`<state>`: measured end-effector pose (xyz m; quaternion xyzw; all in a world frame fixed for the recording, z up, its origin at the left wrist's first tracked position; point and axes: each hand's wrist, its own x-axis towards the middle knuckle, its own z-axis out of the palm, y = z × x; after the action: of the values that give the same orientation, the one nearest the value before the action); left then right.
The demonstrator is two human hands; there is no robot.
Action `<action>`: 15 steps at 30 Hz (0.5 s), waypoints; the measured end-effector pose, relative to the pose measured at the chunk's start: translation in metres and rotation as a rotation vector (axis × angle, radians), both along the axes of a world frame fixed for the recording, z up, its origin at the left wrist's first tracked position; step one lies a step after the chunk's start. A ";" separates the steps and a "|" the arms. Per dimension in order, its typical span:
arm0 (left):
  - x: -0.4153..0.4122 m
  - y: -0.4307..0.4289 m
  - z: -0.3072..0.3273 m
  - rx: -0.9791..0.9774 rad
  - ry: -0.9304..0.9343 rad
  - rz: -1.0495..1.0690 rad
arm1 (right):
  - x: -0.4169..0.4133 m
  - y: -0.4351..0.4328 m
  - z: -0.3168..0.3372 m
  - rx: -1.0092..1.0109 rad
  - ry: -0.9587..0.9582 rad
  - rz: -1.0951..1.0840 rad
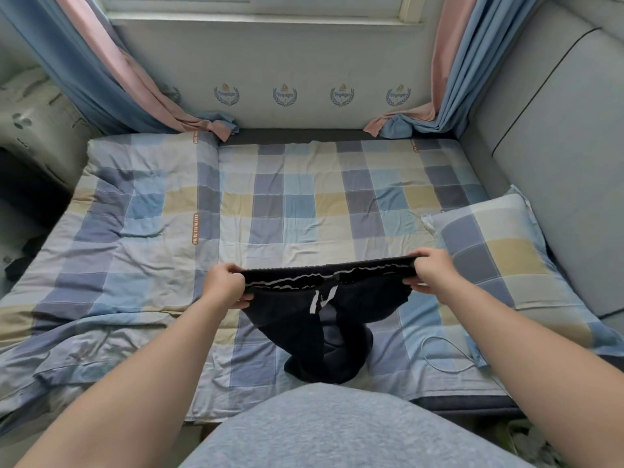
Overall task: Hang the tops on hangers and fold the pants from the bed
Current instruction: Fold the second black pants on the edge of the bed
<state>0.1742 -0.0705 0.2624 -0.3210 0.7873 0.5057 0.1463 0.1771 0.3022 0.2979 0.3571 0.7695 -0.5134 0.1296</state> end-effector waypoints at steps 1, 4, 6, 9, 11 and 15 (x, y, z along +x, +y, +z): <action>0.001 0.000 -0.001 0.108 -0.027 0.090 | 0.001 -0.001 0.002 -0.140 -0.019 -0.061; 0.001 -0.006 0.001 0.351 -0.078 0.276 | 0.001 0.005 0.005 -0.391 -0.063 -0.118; -0.001 -0.012 0.004 0.554 -0.095 0.377 | 0.000 0.011 0.007 -0.538 -0.051 -0.116; -0.008 -0.016 0.010 0.808 -0.047 0.476 | -0.006 0.014 0.016 -0.707 0.064 -0.053; -0.015 -0.015 0.020 0.909 0.020 0.488 | -0.011 0.011 0.024 -0.761 0.165 0.006; -0.032 -0.007 0.040 0.886 0.240 0.341 | -0.027 0.000 0.039 -0.536 0.394 0.060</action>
<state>0.1418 -0.0780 0.3022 -0.2918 0.4439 0.8422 0.0922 0.1502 0.3018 0.3367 0.1813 0.6275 -0.7527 0.0828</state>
